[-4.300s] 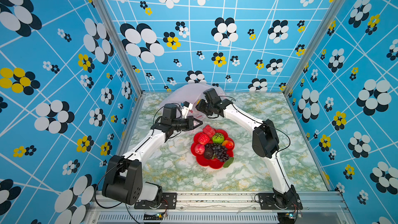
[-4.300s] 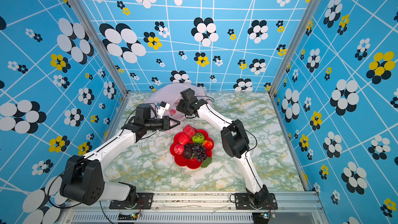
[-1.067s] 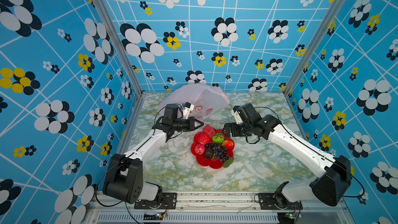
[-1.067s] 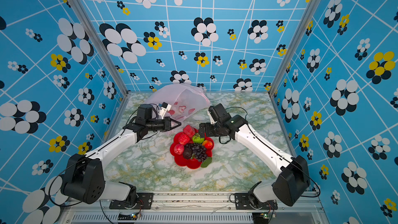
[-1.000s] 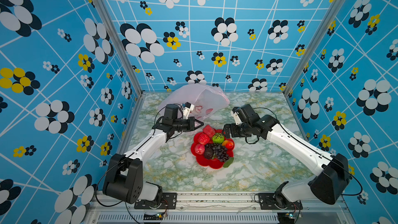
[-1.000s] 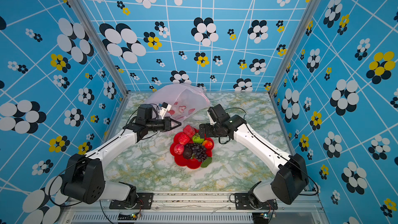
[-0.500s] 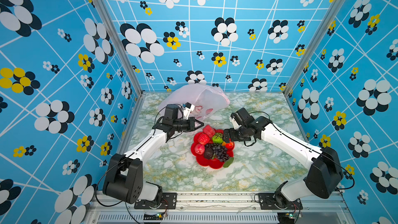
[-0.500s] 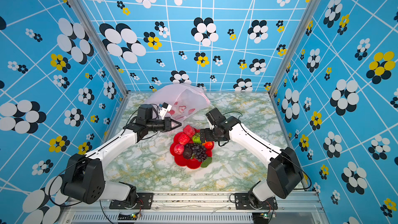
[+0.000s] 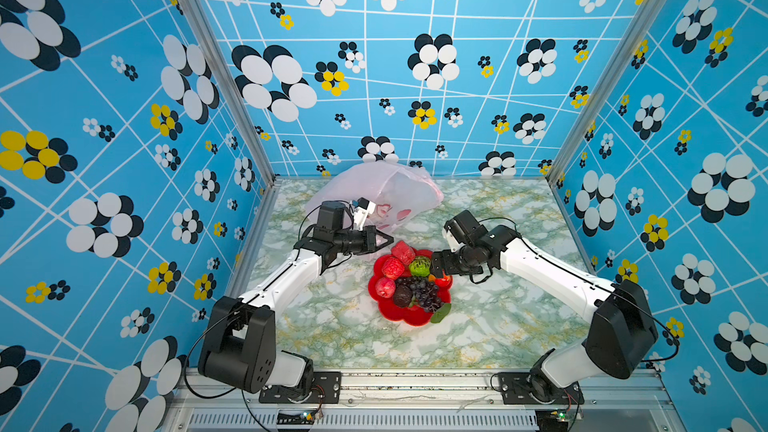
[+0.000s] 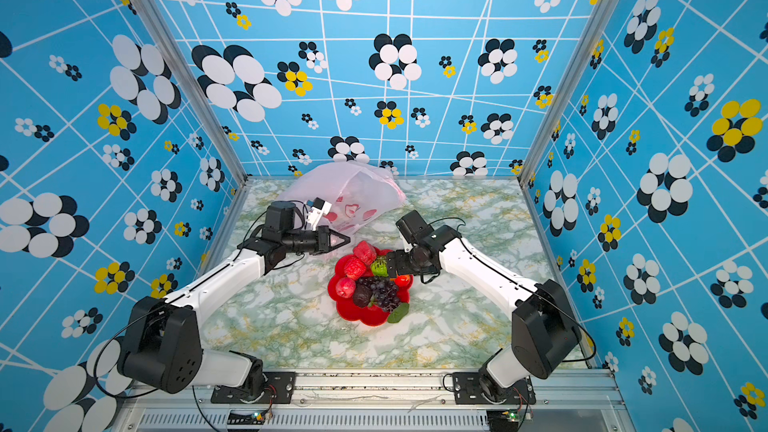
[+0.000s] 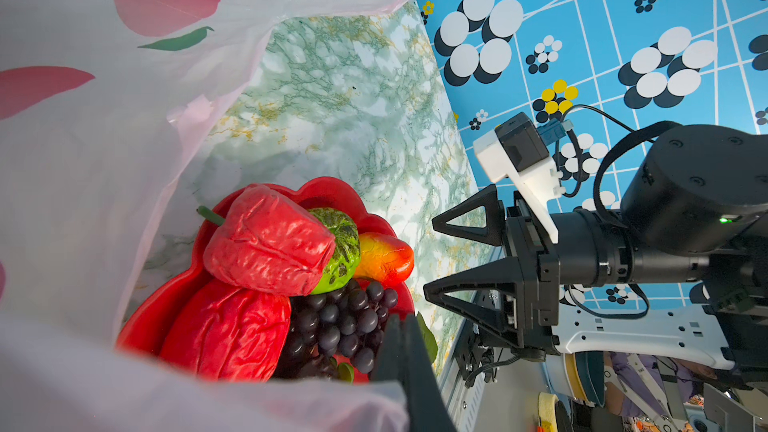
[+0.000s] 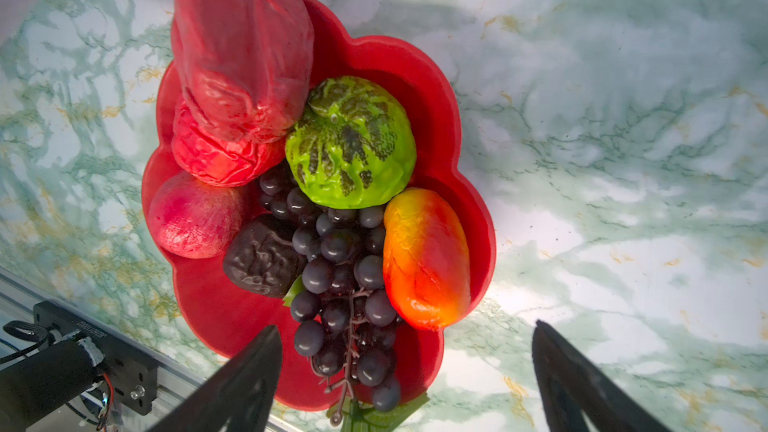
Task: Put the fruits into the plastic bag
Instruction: 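Lower the right gripper onto the second mango at the plate's edge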
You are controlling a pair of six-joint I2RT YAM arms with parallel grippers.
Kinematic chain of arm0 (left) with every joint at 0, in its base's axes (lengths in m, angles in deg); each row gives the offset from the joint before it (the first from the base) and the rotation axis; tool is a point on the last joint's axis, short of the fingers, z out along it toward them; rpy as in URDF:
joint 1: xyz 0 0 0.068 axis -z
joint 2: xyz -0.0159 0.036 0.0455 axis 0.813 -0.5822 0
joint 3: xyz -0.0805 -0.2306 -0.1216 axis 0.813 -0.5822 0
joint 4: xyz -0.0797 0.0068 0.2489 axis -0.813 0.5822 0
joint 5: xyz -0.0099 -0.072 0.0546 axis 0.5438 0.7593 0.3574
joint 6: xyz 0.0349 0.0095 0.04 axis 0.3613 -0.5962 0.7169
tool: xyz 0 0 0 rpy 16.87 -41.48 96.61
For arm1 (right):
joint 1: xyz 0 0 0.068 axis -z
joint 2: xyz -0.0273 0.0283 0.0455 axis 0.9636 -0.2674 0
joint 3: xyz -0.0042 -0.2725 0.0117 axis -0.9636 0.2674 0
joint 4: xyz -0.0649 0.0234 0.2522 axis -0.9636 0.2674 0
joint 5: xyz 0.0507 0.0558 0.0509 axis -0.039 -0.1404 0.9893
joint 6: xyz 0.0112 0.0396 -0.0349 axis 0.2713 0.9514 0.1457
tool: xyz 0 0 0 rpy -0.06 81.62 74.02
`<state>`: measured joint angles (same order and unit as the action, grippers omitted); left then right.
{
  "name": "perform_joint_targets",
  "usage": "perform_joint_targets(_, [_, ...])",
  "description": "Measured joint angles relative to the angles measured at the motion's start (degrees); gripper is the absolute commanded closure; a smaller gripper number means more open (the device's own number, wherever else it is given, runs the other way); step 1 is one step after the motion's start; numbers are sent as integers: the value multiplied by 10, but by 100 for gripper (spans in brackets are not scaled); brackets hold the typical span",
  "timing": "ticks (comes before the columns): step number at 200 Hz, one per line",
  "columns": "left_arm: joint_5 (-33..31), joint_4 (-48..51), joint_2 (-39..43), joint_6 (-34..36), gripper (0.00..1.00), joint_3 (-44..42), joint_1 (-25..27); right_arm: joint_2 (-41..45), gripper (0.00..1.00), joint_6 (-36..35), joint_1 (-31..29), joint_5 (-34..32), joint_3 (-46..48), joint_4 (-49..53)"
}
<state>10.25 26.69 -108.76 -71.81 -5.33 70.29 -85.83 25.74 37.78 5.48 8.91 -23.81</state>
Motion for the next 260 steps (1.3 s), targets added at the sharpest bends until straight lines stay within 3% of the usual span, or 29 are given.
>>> perform_joint_targets(94, [-2,0,0,0,100,0,0,-37,10,0,0,5,7,0])
perform_joint_targets(180, [-2,0,0,3,100,0,0,-59,25,0,0,19,7,0])
perform_joint_targets(240, [-2,0,0,4,100,0,0,-76,27,0,0,28,7,-2])
perform_joint_targets(260, [-2,1,0,4,100,0,0,-77,34,2,0,28,7,-3])
